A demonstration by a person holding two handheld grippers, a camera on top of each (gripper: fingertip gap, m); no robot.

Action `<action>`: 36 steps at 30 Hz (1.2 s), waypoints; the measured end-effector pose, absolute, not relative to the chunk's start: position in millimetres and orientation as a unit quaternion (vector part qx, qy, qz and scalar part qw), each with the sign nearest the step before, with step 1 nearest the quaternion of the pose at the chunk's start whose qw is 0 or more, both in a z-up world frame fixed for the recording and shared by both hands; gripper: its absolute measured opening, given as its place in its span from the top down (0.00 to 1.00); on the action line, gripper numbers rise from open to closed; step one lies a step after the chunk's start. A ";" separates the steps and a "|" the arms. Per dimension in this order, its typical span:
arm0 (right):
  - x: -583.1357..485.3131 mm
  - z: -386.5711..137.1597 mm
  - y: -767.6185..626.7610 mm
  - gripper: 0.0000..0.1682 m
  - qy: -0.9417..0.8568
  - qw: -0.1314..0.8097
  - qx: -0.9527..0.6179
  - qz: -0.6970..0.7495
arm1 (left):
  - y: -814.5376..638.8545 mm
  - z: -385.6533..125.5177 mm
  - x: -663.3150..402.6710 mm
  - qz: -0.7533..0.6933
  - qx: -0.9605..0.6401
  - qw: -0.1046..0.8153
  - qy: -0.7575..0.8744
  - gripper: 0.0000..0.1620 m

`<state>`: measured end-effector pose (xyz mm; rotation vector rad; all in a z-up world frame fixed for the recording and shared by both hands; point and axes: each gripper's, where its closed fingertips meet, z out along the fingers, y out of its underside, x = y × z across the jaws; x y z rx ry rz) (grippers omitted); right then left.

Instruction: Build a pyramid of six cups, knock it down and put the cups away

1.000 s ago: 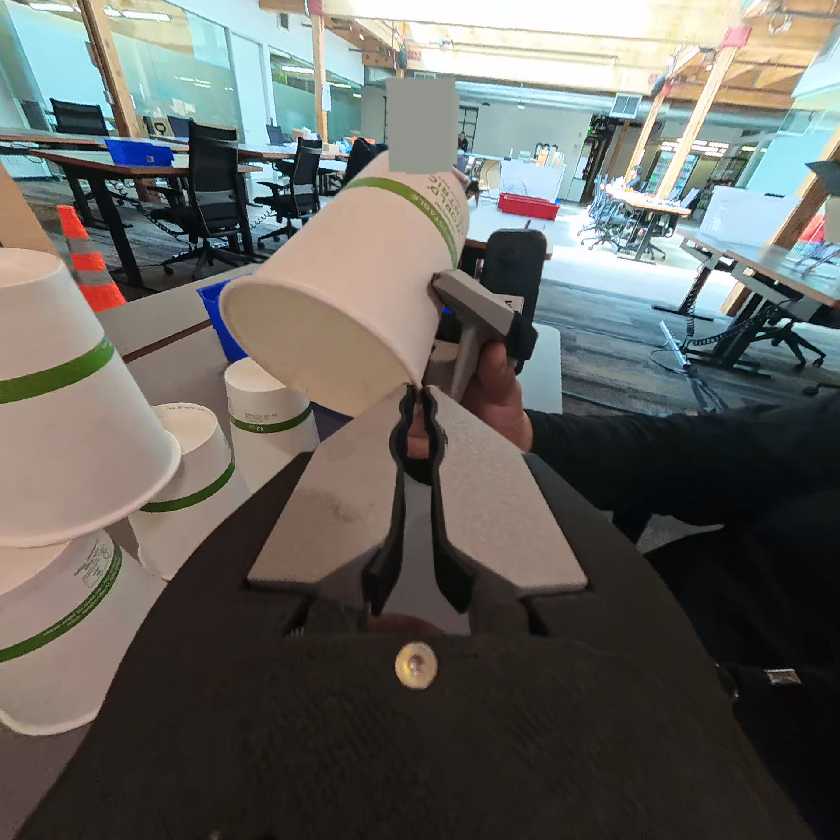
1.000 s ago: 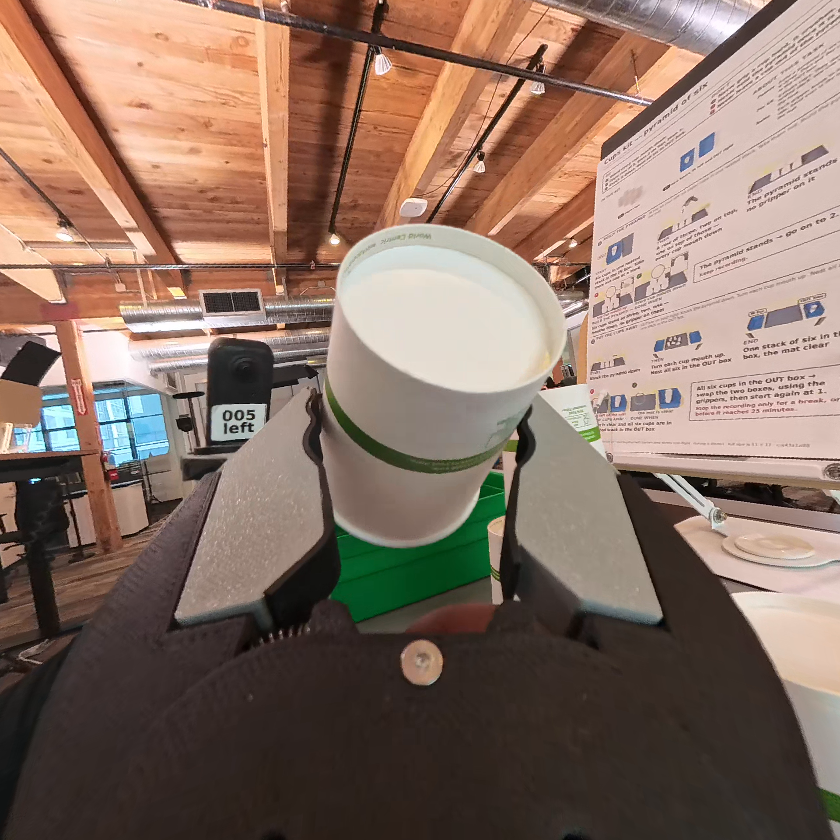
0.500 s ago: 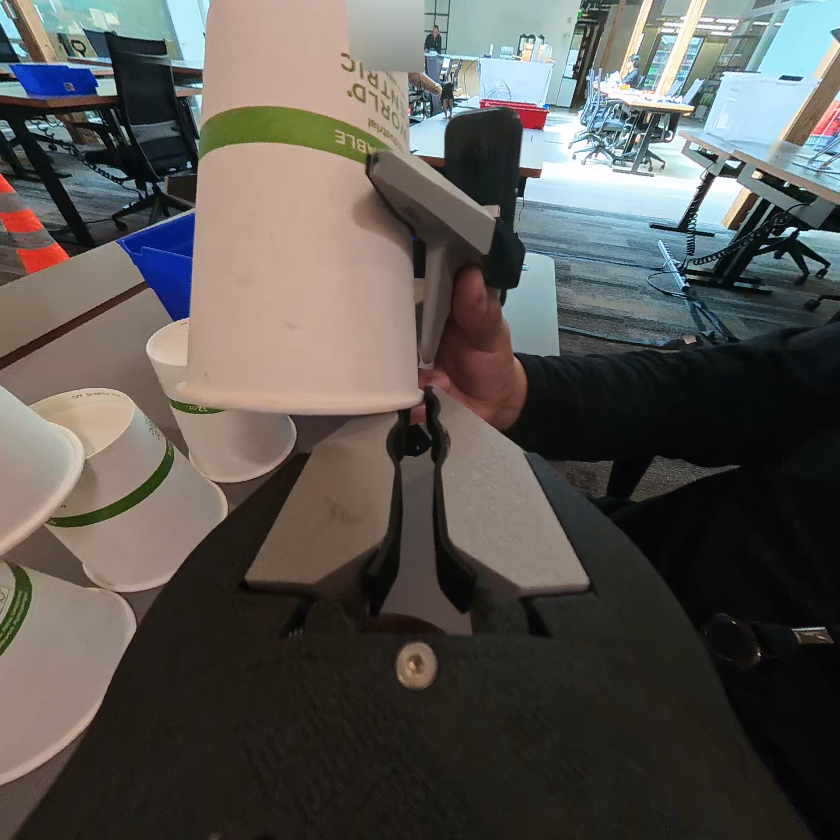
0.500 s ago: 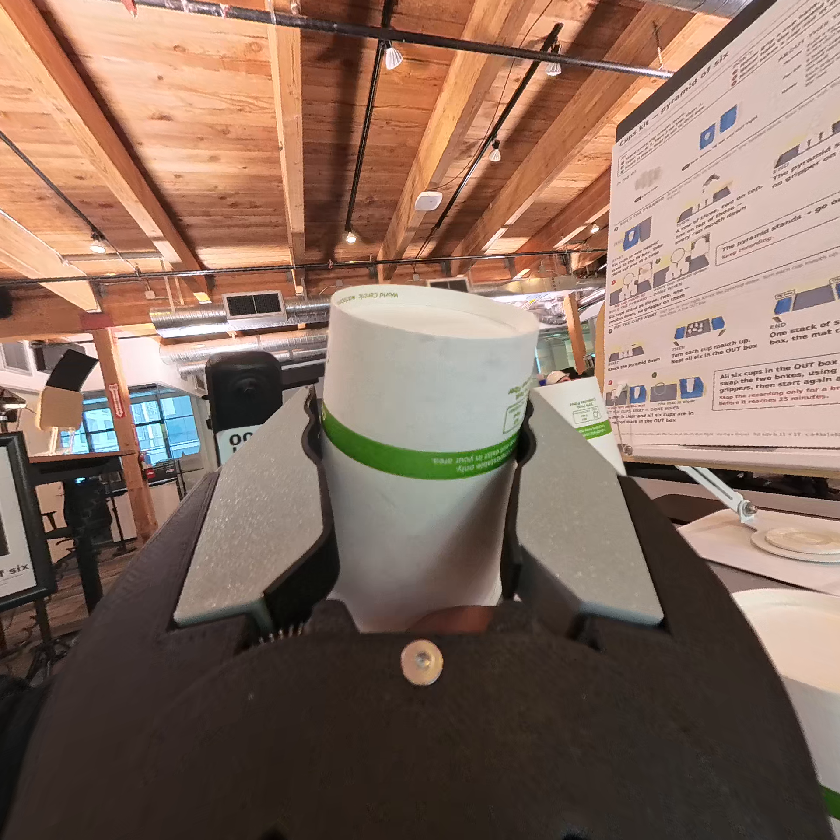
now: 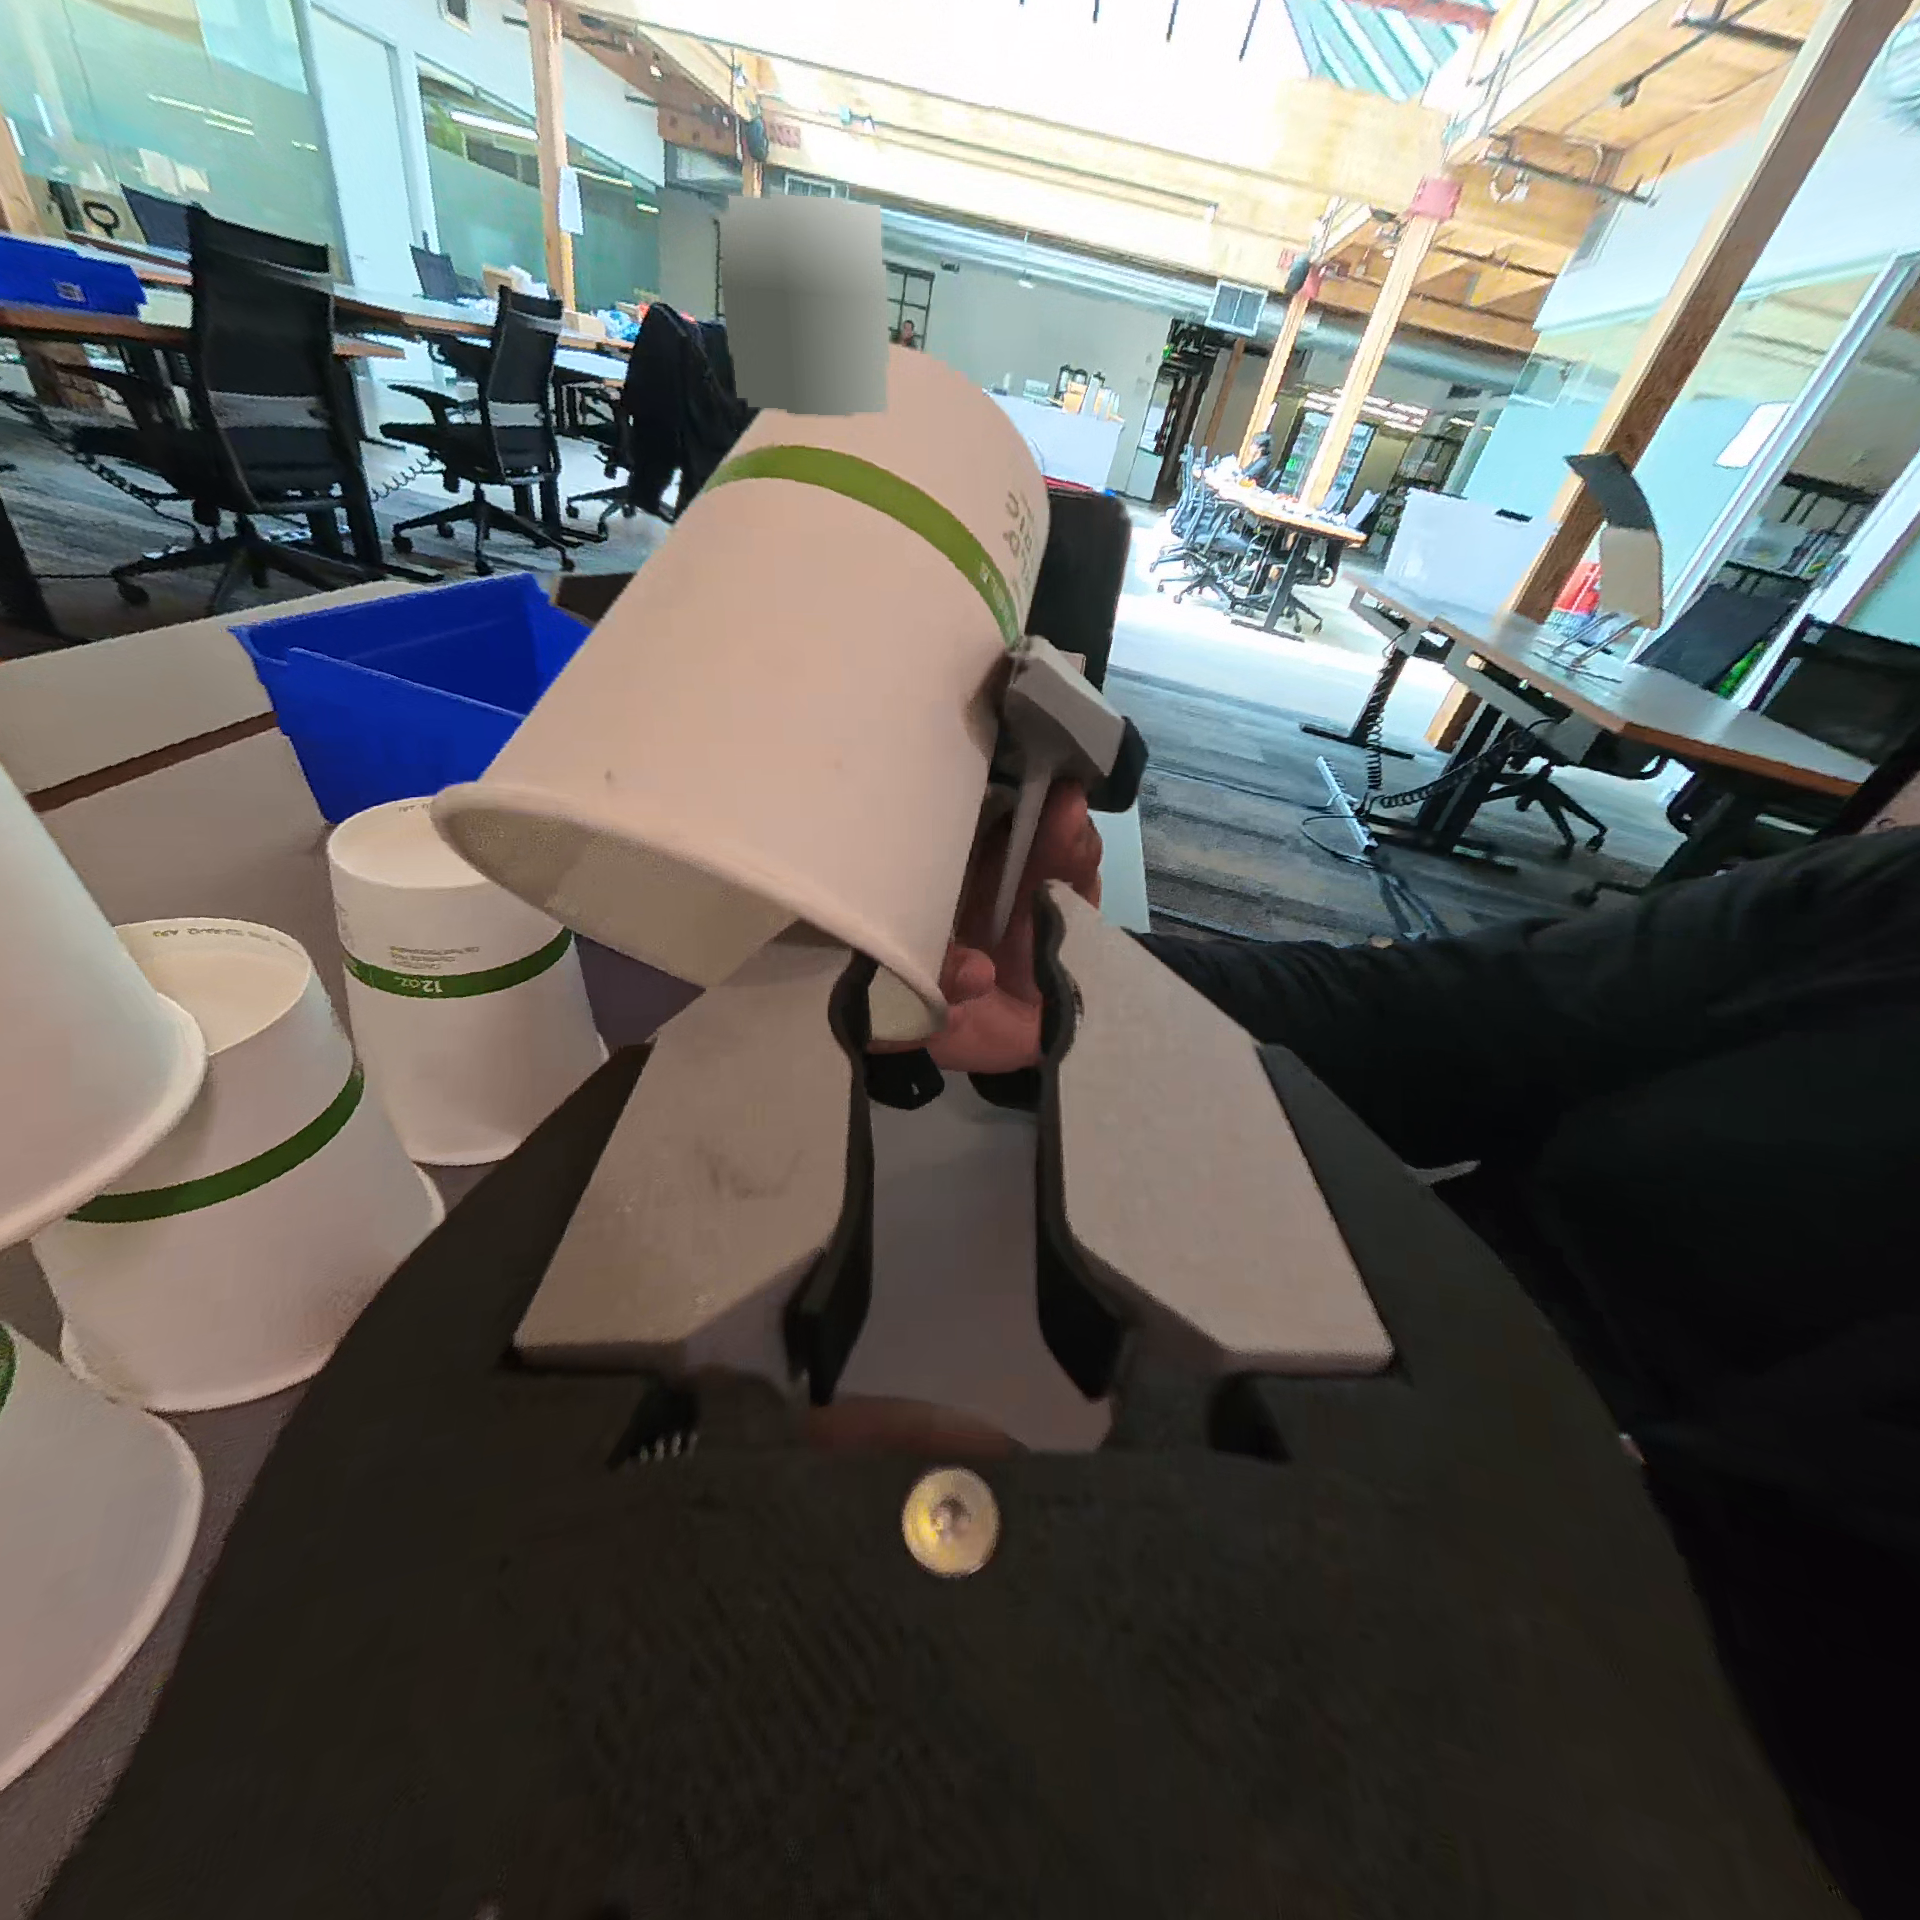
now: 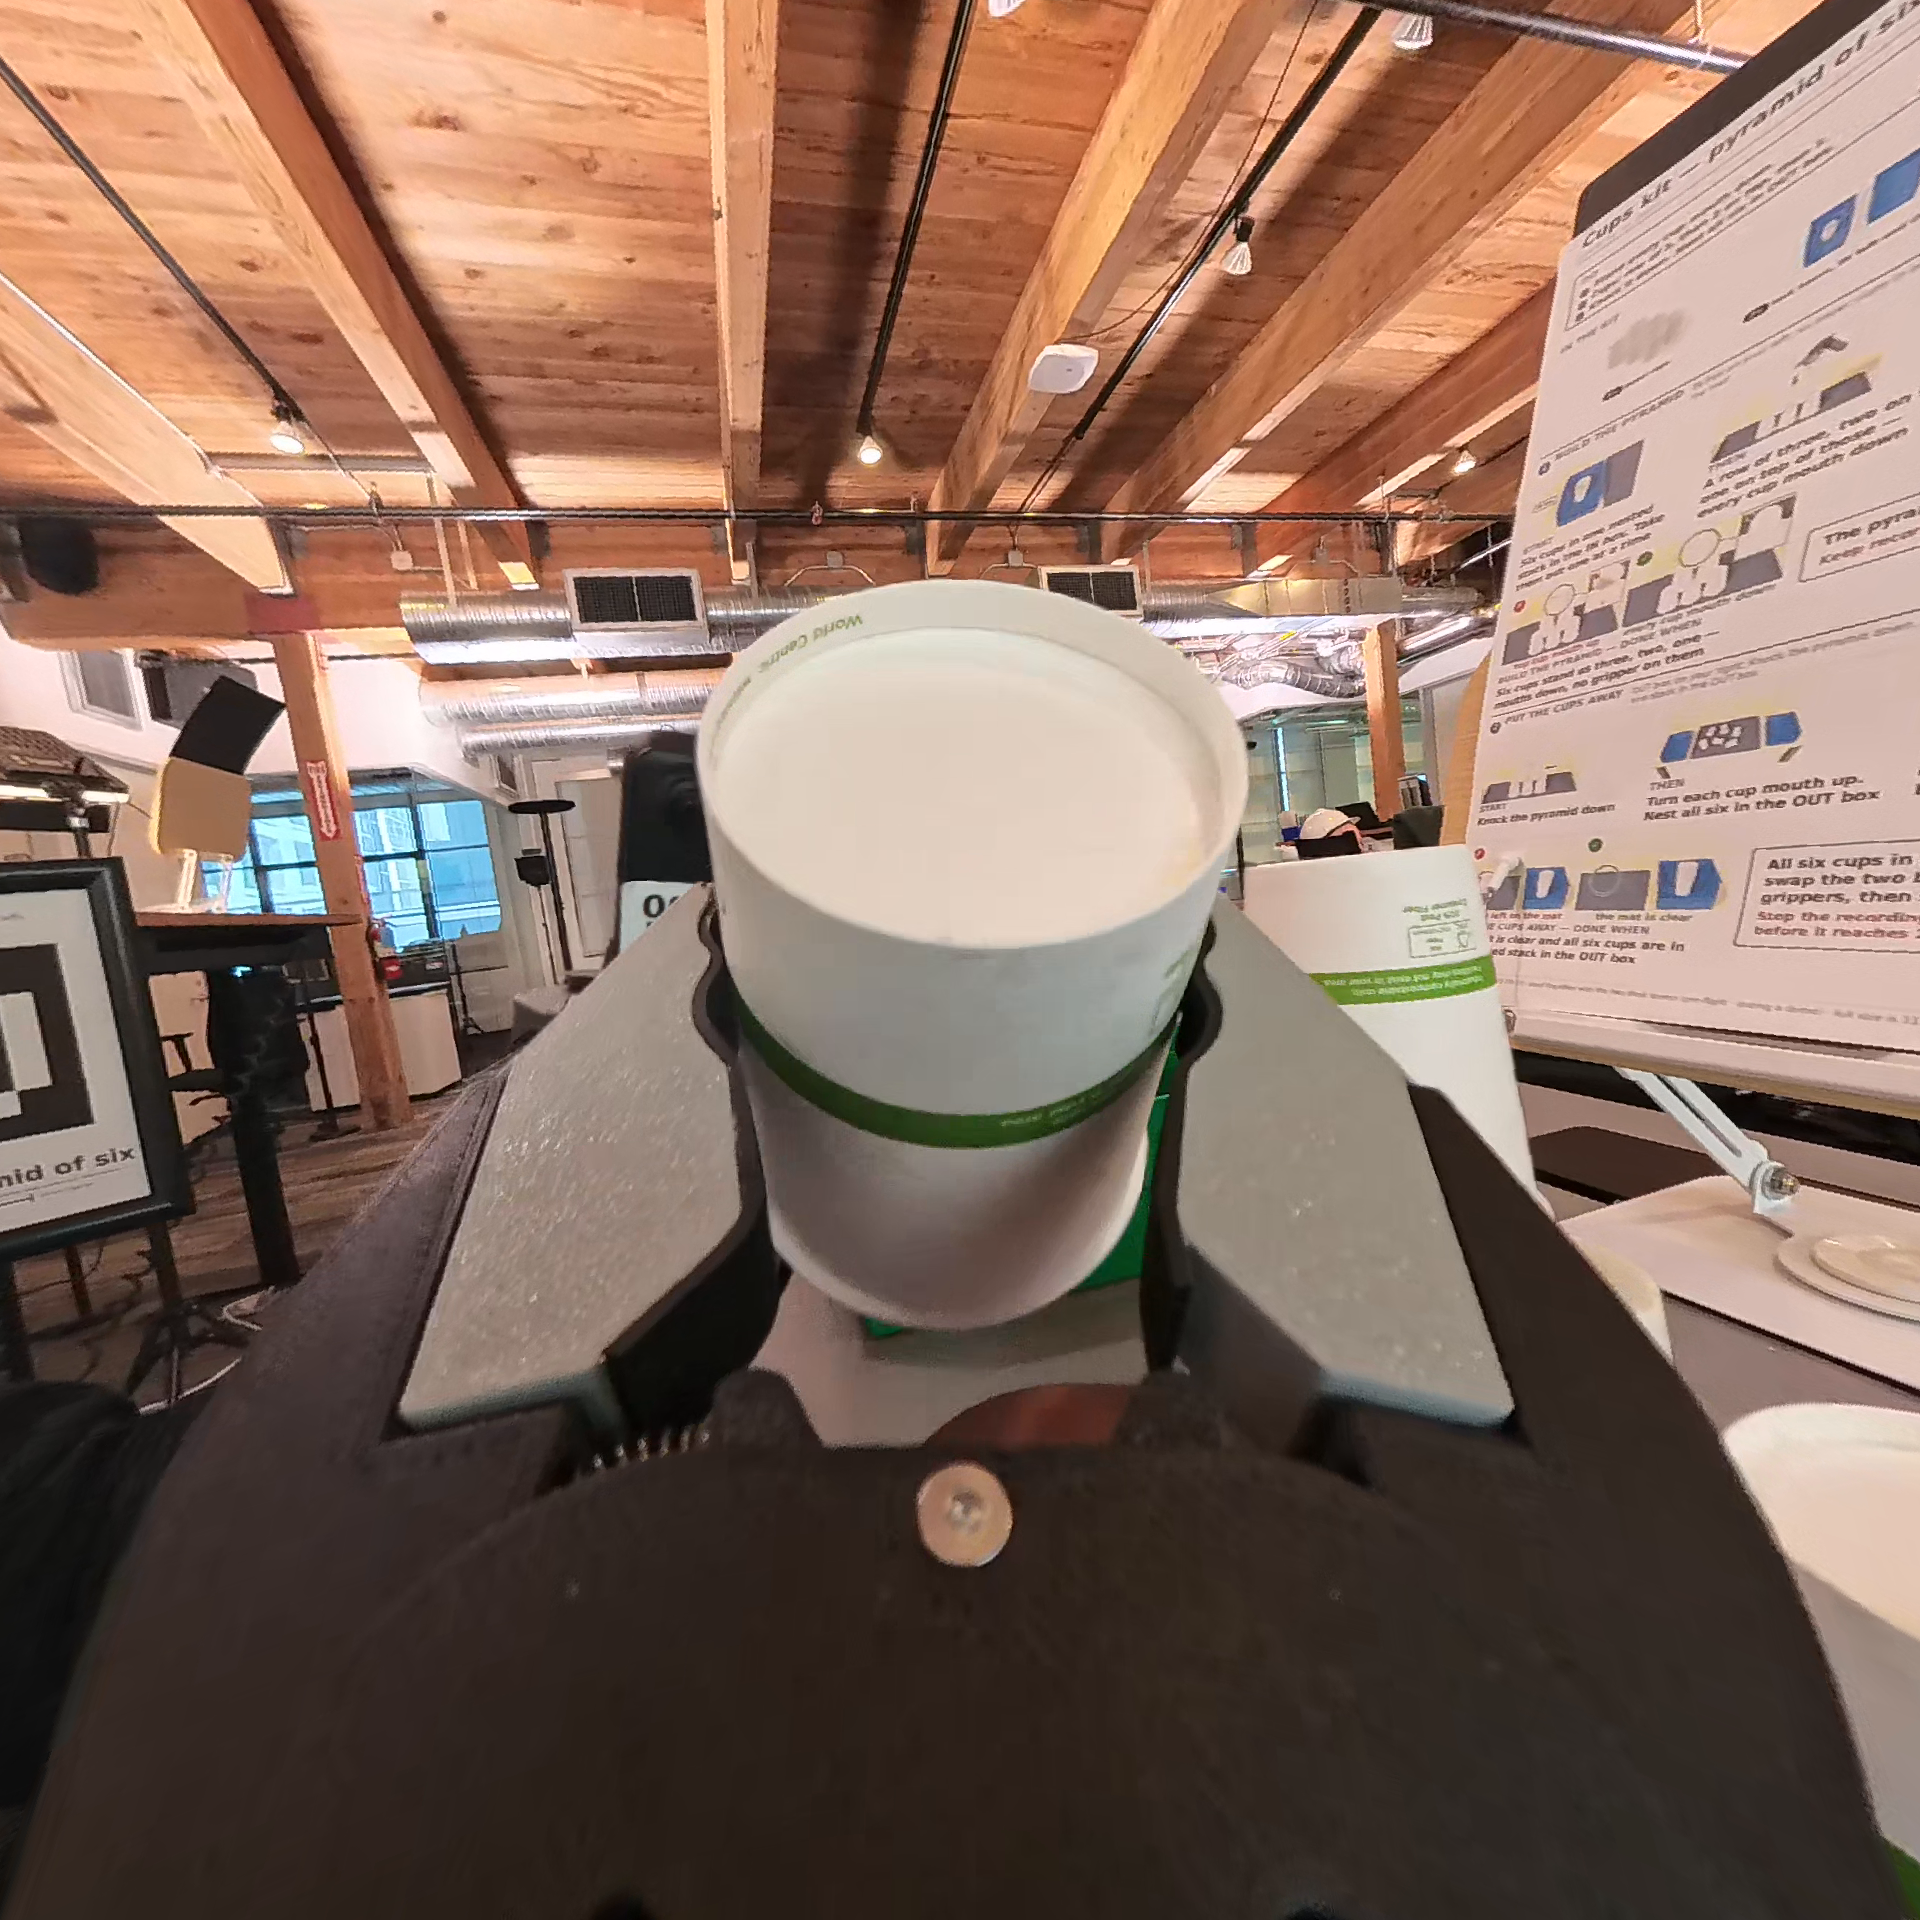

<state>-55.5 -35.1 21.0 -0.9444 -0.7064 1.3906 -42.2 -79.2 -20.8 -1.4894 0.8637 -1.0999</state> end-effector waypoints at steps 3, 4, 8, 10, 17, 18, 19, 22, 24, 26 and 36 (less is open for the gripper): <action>-56.8 20.1 -35.9 0.50 -0.310 0.615 -0.410 0.598 | -76.6 -20.2 -48.1 -0.451 -0.626 0.526 0.357 0.83; -57.1 19.9 -36.0 0.50 -0.310 0.613 -0.410 0.599 | -75.1 -19.8 -50.7 -0.443 -0.628 0.531 0.356 0.82; -55.7 20.4 -34.4 0.50 -0.306 0.614 -0.411 0.601 | -67.4 -16.6 -65.1 -0.409 -0.639 0.554 0.343 0.81; -57.4 18.7 -34.0 0.50 -0.307 0.609 -0.414 0.603 | -65.6 -17.0 -68.8 -0.400 -0.642 0.558 0.341 0.81; -60.1 16.1 -36.1 0.50 -0.312 0.599 -0.414 0.611 | -73.5 -13.9 -62.7 -0.442 -0.624 0.540 0.352 0.93; -60.1 15.9 -36.4 0.50 -0.311 0.592 -0.413 0.618 | -75.2 -12.3 -61.8 -0.452 -0.619 0.536 0.353 0.94; -60.0 16.0 -36.3 0.50 -0.308 0.586 -0.413 0.625 | -76.5 -10.8 -60.9 -0.459 -0.614 0.535 0.354 0.96; -57.9 17.5 -35.2 0.52 -0.298 0.584 -0.408 0.635 | -78.3 -6.4 -56.7 -0.464 -0.598 0.549 0.355 1.00; -54.9 19.7 -34.4 0.52 -0.291 0.594 -0.402 0.632 | -78.0 -6.6 -52.4 -0.464 -0.593 0.554 0.356 1.00; -51.7 22.2 -33.9 0.52 -0.285 0.601 -0.396 0.633 | -78.0 -7.3 -48.1 -0.474 -0.589 0.552 0.353 1.00; -45.3 24.4 -24.8 0.51 -0.261 0.617 -0.400 0.626 | -70.9 -8.9 -40.4 -0.550 -0.574 0.524 0.304 1.00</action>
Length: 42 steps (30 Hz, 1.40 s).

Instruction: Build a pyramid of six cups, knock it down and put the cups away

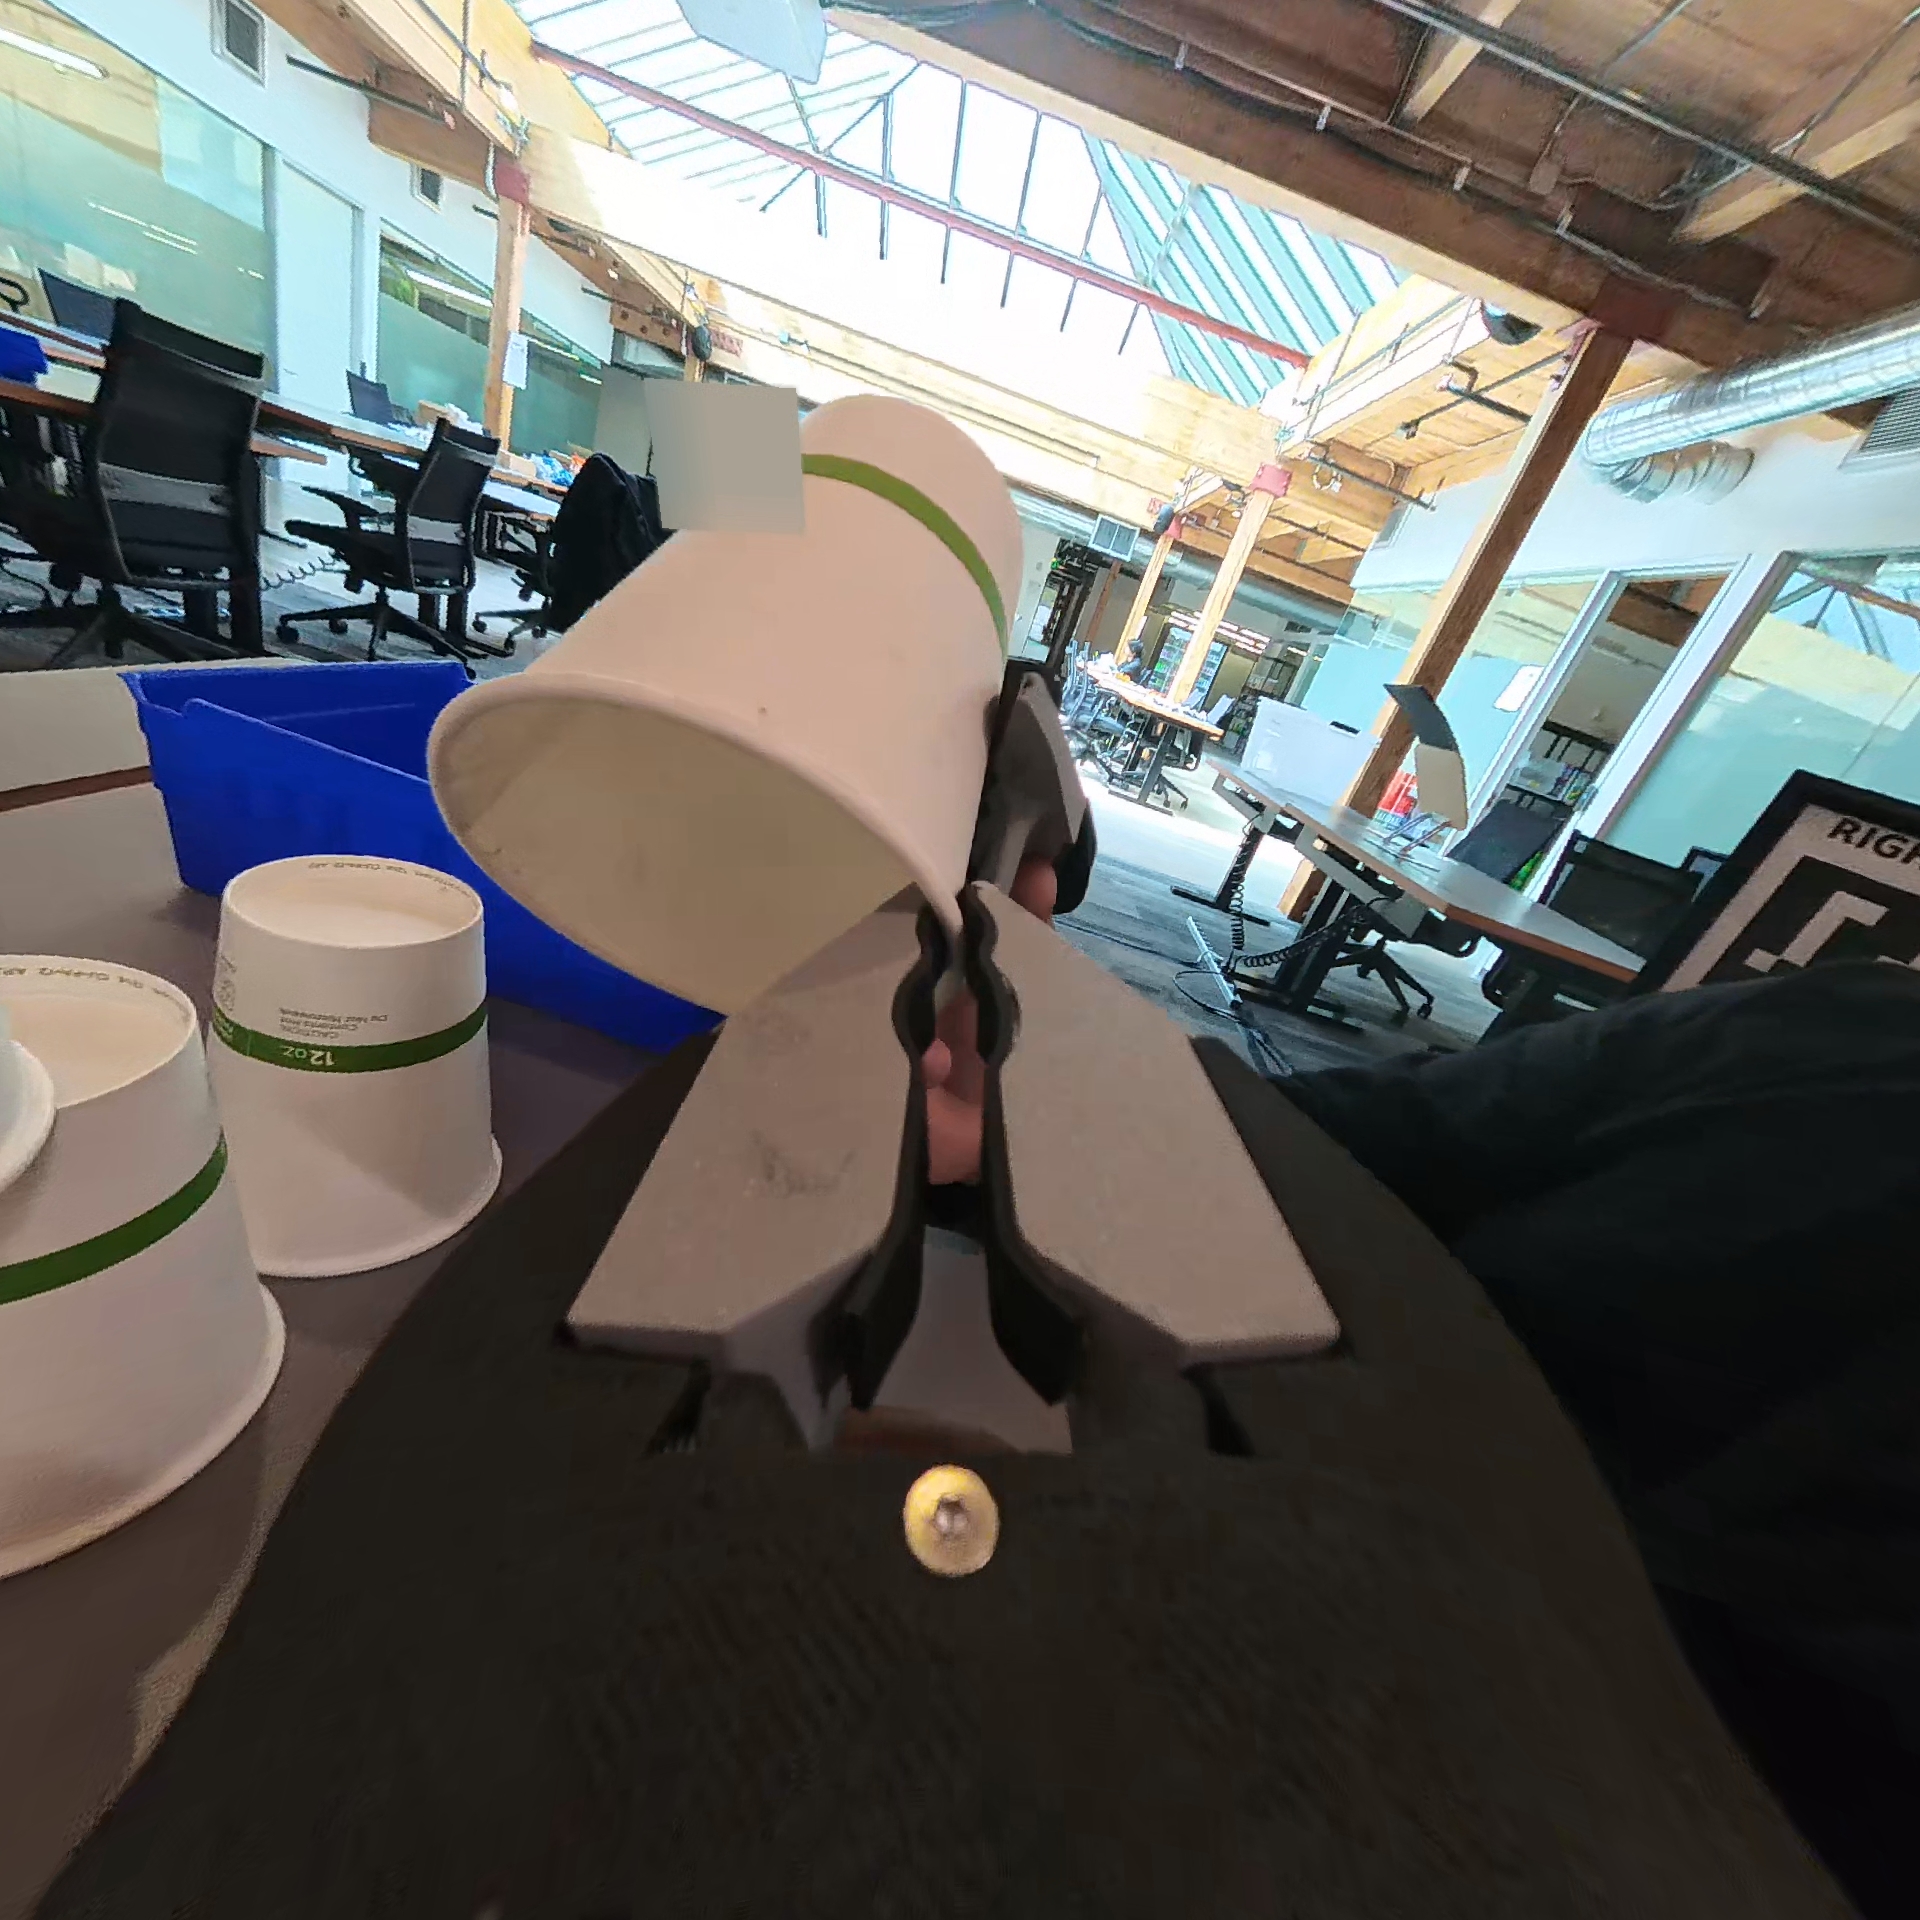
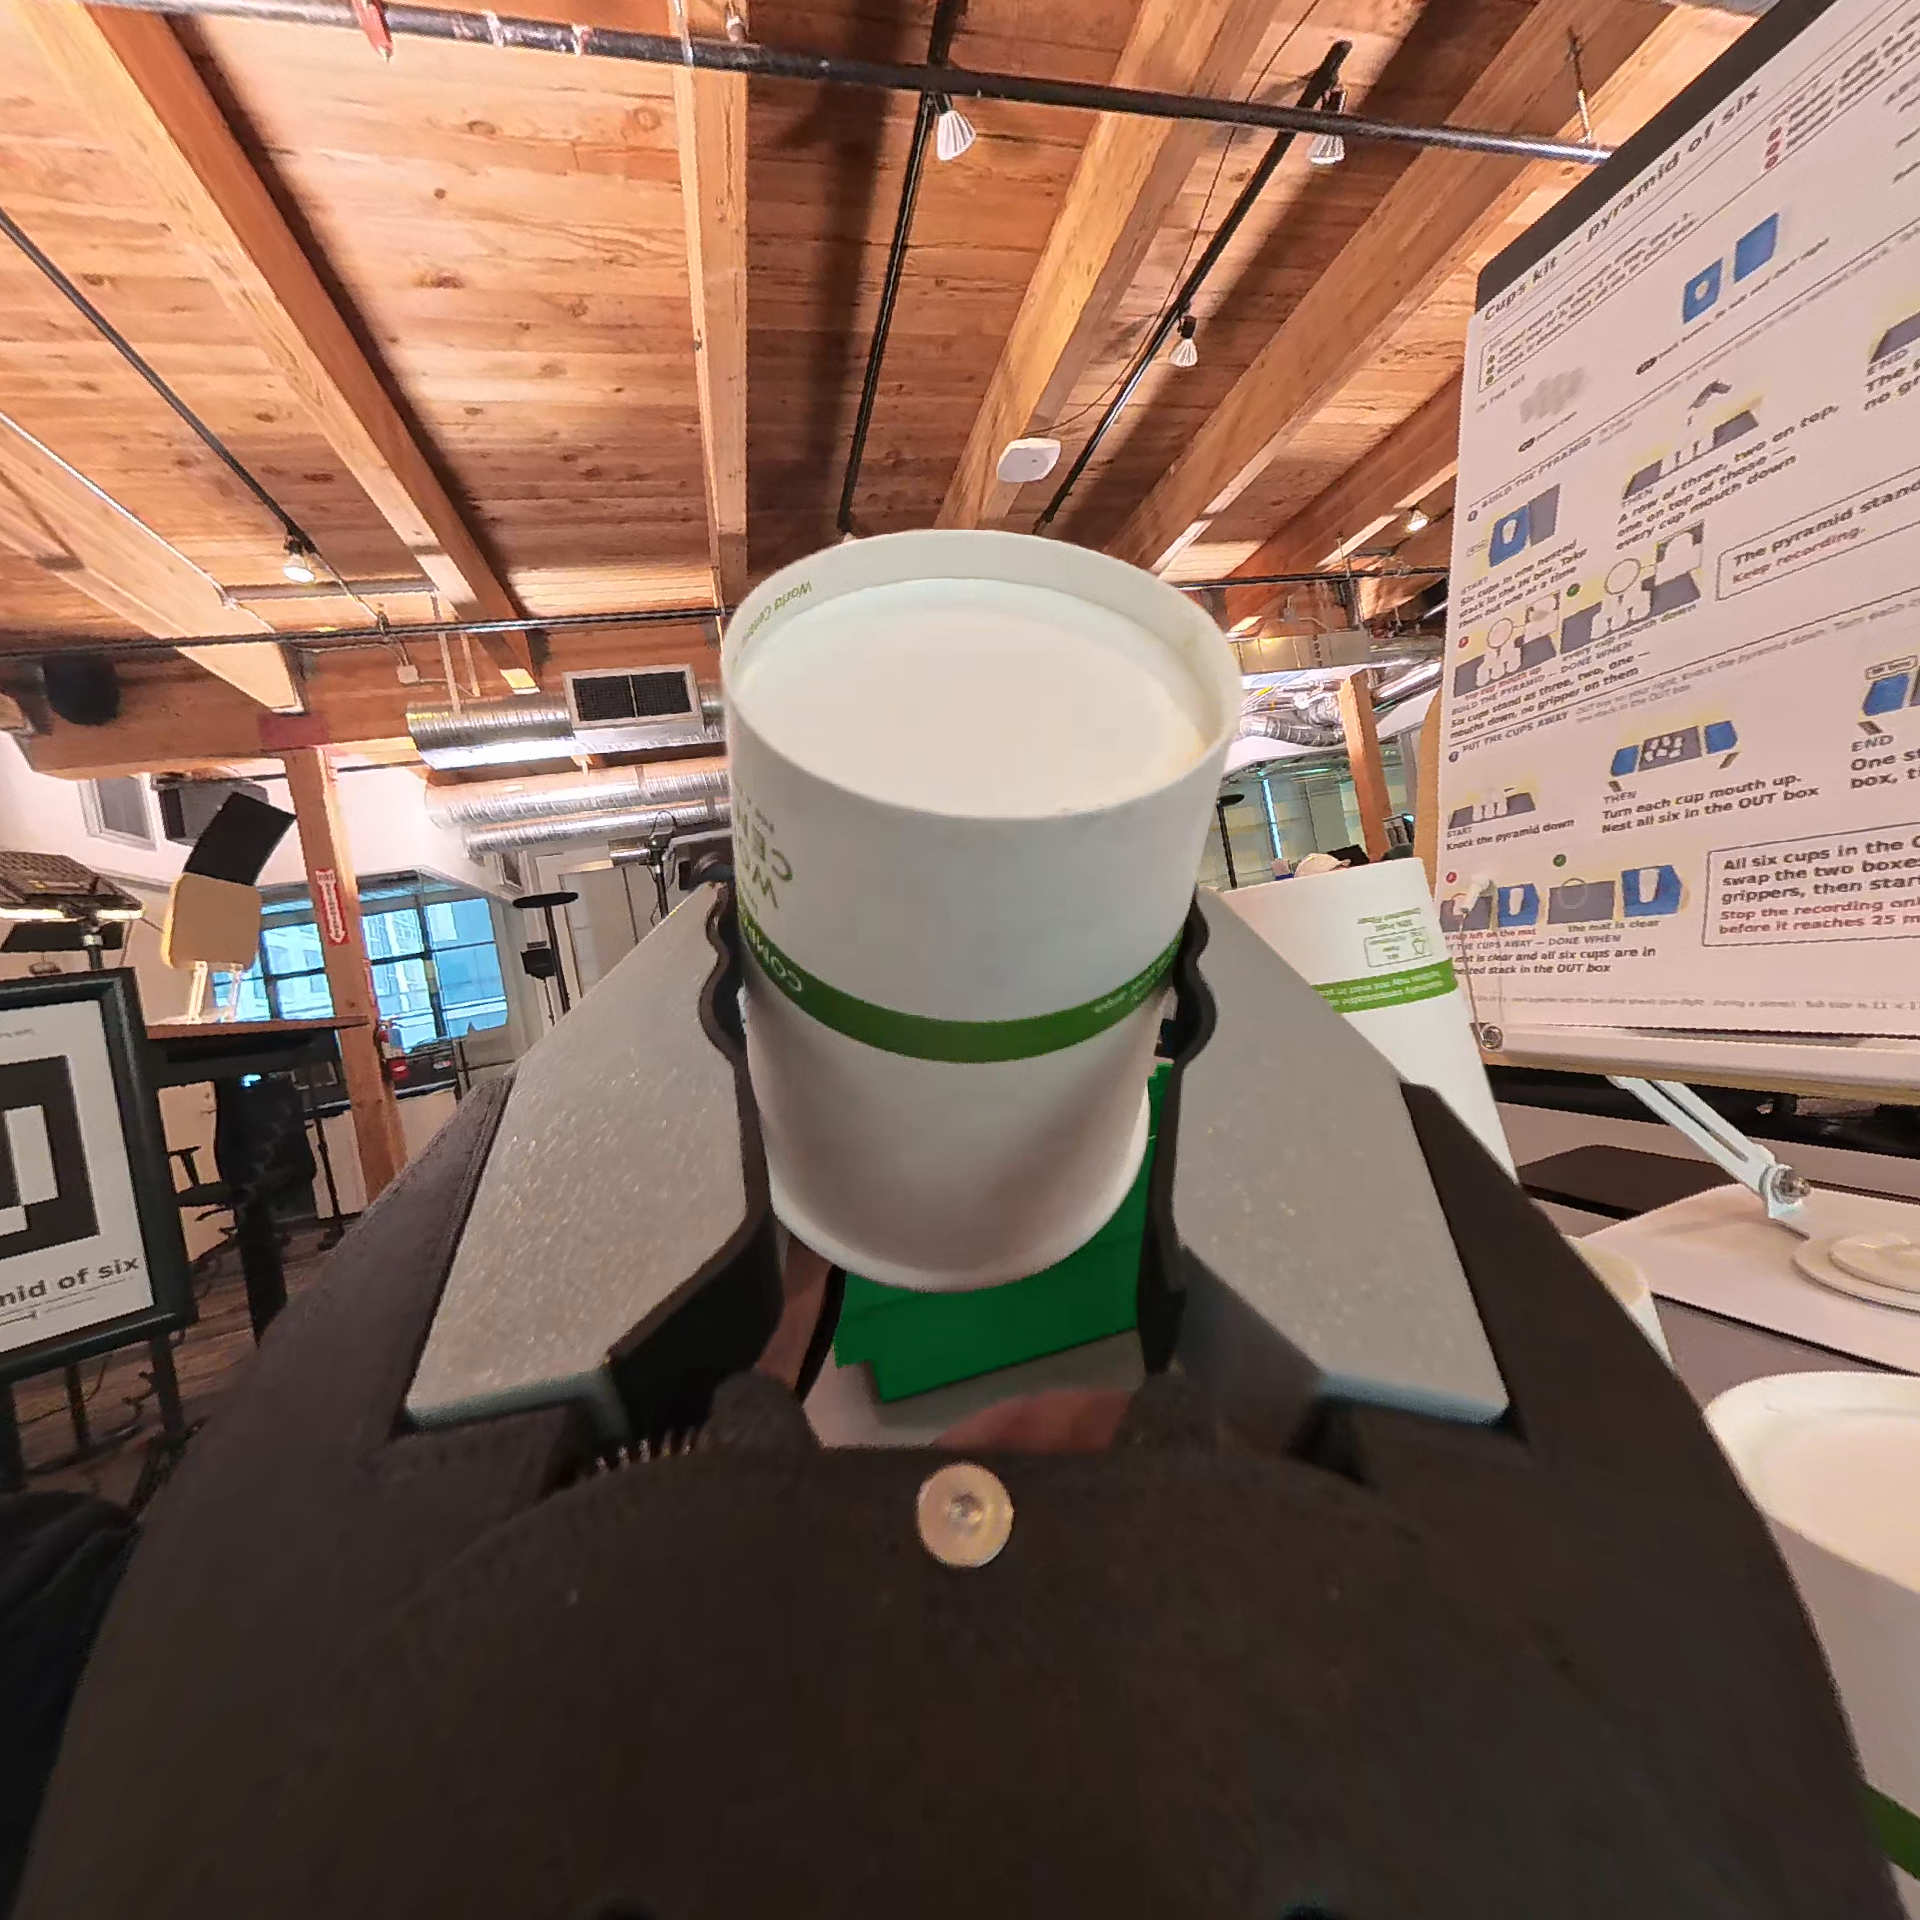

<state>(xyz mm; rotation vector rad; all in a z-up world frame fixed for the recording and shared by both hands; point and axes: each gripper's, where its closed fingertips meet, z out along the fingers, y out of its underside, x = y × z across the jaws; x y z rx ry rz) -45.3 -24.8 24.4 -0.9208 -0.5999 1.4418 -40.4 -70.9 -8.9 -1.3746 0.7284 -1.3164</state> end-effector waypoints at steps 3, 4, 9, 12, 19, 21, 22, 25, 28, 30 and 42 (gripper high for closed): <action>-44.7 24.8 -24.4 0.51 -0.258 0.615 -0.400 0.629 | -70.9 -8.7 -38.0 -0.553 -0.569 0.528 0.303 1.00; -45.9 23.8 -25.2 0.50 -0.262 0.612 -0.401 0.629 | -71.6 -9.3 -36.9 -0.556 -0.569 0.524 0.303 1.00; -46.6 23.6 -28.0 0.49 -0.272 0.624 -0.400 0.613 | -73.6 -10.9 -34.1 -0.560 -0.571 0.515 0.308 1.00; -47.2 23.1 -28.7 0.50 -0.278 0.624 -0.401 0.611 | -73.9 -11.9 -34.4 -0.559 -0.575 0.511 0.310 1.00; -38.2 26.8 -19.2 0.50 -0.266 0.648 -0.408 0.586 | -56.1 -22.7 -56.4 -0.454 -0.635 0.540 0.314 0.80; -33.2 25.3 -8.7 0.50 -0.256 0.668 -0.425 0.555 | -52.4 -19.2 -72.1 -0.419 -0.645 0.558 0.311 0.80; -31.8 23.3 -3.2 0.50 -0.253 0.675 -0.436 0.539 | -50.8 -16.4 -80.8 -0.400 -0.649 0.569 0.309 0.80; -28.6 15.9 12.1 0.50 -0.242 0.700 -0.468 0.483 | -45.3 -9.0 -108.0 -0.337 -0.659 0.604 0.297 0.81; -30.9 7.3 20.5 0.50 -0.260 0.725 -0.494 0.403 | -45.1 -1.6 -127.5 -0.293 -0.659 0.628 0.291 0.82; -32.6 2.0 24.9 0.50 -0.274 0.738 -0.507 0.351 | -47.1 3.9 -134.6 -0.282 -0.656 0.639 0.287 0.82; -31.3 -10.8 43.2 0.50 -0.300 0.721 -0.552 0.291 | -46.7 -1.0 -128.8 -0.265 -0.660 0.636 0.300 0.82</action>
